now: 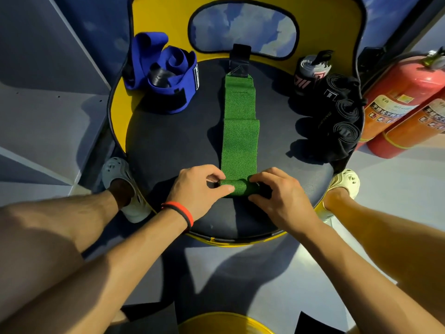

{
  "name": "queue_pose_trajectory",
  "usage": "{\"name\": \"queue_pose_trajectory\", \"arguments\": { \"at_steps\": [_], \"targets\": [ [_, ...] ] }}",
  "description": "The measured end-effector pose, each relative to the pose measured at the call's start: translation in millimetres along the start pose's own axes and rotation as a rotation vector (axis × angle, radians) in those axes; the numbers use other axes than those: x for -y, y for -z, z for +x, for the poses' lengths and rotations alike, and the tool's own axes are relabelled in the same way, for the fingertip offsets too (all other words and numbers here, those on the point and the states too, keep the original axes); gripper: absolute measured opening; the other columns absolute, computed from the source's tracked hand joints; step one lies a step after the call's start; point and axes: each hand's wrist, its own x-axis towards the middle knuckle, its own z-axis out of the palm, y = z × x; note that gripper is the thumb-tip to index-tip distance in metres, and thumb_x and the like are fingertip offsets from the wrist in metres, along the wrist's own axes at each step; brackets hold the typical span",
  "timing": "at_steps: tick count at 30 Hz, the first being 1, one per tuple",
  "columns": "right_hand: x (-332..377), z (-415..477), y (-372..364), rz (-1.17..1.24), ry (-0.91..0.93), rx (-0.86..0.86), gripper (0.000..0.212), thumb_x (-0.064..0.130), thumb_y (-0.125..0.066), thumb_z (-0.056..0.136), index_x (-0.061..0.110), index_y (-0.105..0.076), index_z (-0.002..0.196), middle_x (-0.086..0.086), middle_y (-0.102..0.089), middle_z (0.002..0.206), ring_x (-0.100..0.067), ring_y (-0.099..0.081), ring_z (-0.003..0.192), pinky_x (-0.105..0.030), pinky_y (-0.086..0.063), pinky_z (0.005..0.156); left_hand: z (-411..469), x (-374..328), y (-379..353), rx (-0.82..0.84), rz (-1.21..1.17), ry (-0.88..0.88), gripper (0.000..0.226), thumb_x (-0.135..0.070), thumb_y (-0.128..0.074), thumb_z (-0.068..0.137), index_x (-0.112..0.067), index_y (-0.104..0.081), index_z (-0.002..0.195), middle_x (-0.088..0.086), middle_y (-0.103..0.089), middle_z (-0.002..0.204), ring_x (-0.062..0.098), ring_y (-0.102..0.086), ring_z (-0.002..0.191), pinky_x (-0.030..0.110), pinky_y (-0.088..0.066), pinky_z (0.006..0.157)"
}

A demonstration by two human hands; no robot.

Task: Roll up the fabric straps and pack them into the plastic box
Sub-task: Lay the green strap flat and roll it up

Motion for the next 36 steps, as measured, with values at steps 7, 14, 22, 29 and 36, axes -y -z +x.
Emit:
{"name": "queue_pose_trajectory", "arguments": {
  "at_steps": [7,14,22,29,36],
  "targets": [
    [-1,4,6,0.036,-0.070,0.011,0.024,0.037,-0.080,0.082,0.027,-0.079,0.103,0.002,-0.071,0.098,-0.020,-0.067,0.093,-0.042,-0.053,0.086,-2,-3,3,0.029,-0.015,0.085,0.028,-0.033,-0.088,0.072,-0.031,-0.080,0.099,-0.011,-0.075,0.100,0.004,-0.065,0.098,0.016,-0.046,0.085],
    [6,-3,1,-0.006,-0.095,0.031,0.037,0.030,-0.082,0.078,0.025,-0.074,0.113,0.001,-0.068,0.105,-0.025,-0.065,0.097,-0.045,-0.054,0.085,0,1,0,0.043,-0.127,0.123,0.022,-0.030,-0.089,0.073,-0.031,-0.079,0.093,-0.012,-0.075,0.090,-0.007,-0.066,0.086,0.007,-0.046,0.077],
    [8,-8,2,-0.016,-0.133,0.039,0.044,0.018,-0.083,0.073,0.025,-0.072,0.116,0.001,-0.065,0.106,-0.026,-0.064,0.097,-0.043,-0.053,0.085,0,5,-5,0.092,-0.329,0.256,0.016,-0.025,-0.089,0.073,-0.025,-0.079,0.085,-0.005,-0.078,0.079,0.007,-0.074,0.081,0.031,-0.059,0.086],
    [4,-8,15,0.072,-0.254,0.081,0.031,0.026,-0.086,0.072,0.029,-0.071,0.098,0.008,-0.074,0.094,-0.018,-0.070,0.089,-0.037,-0.055,0.082,-2,-1,-6,0.139,-0.360,0.306,0.025,-0.031,-0.085,0.079,-0.010,-0.074,0.081,0.009,-0.075,0.068,0.021,-0.076,0.071,0.041,-0.063,0.082],
    [1,1,21,0.161,-0.357,0.110,0.023,0.032,-0.083,0.079,0.026,-0.080,0.100,0.006,-0.076,0.083,-0.013,-0.070,0.085,-0.011,-0.045,0.070,1,-4,-13,0.046,-0.168,0.165,0.029,-0.042,-0.077,0.085,-0.016,-0.069,0.076,0.003,-0.071,0.061,0.013,-0.071,0.055,0.043,-0.062,0.070]
  ]
}}
